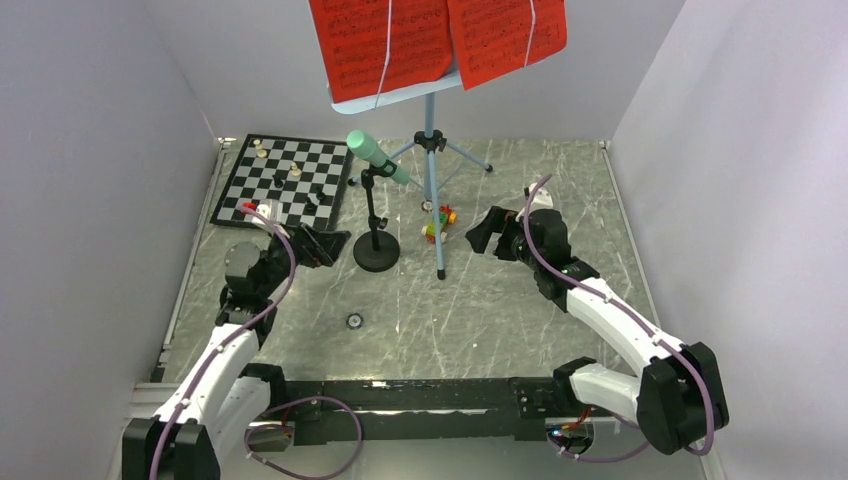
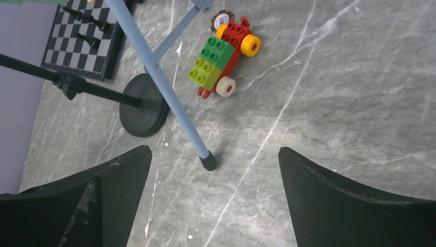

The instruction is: Pack up the instrument practice props

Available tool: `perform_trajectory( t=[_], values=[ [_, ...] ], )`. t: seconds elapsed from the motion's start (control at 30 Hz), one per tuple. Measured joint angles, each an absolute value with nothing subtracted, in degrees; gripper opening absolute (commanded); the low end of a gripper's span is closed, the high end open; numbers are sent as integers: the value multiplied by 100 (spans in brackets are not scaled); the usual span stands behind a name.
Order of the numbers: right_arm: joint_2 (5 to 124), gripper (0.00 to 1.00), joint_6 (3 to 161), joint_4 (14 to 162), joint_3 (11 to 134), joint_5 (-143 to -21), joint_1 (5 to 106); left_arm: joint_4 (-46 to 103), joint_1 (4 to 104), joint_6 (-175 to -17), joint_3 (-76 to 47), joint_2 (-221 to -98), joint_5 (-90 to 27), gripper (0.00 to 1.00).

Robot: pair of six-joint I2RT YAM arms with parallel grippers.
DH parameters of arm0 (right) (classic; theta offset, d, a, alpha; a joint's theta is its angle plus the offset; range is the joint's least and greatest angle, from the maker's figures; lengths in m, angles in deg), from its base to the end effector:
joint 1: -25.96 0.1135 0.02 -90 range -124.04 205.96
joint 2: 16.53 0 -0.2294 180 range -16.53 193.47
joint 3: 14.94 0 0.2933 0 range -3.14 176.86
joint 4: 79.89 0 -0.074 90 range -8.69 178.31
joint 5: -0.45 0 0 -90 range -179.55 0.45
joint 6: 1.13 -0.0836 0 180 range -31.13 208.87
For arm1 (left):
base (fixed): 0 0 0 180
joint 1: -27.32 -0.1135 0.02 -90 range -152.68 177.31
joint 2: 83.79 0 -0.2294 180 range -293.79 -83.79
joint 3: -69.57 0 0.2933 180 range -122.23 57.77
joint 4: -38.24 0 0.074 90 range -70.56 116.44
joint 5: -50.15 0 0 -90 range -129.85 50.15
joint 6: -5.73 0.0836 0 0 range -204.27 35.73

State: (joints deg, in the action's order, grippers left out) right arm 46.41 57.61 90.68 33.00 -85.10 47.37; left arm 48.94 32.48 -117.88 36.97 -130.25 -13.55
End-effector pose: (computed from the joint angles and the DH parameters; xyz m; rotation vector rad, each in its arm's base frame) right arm 0.3162 0.1310 0.1768 0.1254 2.0551 0.6598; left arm 0.2909 -0.0635 0.2013 -0.0520 1.6948 -0.8849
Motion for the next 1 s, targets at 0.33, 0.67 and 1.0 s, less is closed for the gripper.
perform_trajectory(
  t=[0.33, 0.67, 1.0],
  values=[
    [4827, 100, 5756, 9145, 3300, -8086, 4737, 5617, 4693, -9517, 2911, -13246, -1739, 87],
    [4545, 100, 5759, 9094, 3361, -7992, 4737, 5864, 4702, -8763, 2598, -14511, -2165, 76],
    [4361, 100, 5763, 9055, 3387, -7996, 4737, 6013, 4702, -8481, 2019, -15370, -2170, 67]
  ],
)
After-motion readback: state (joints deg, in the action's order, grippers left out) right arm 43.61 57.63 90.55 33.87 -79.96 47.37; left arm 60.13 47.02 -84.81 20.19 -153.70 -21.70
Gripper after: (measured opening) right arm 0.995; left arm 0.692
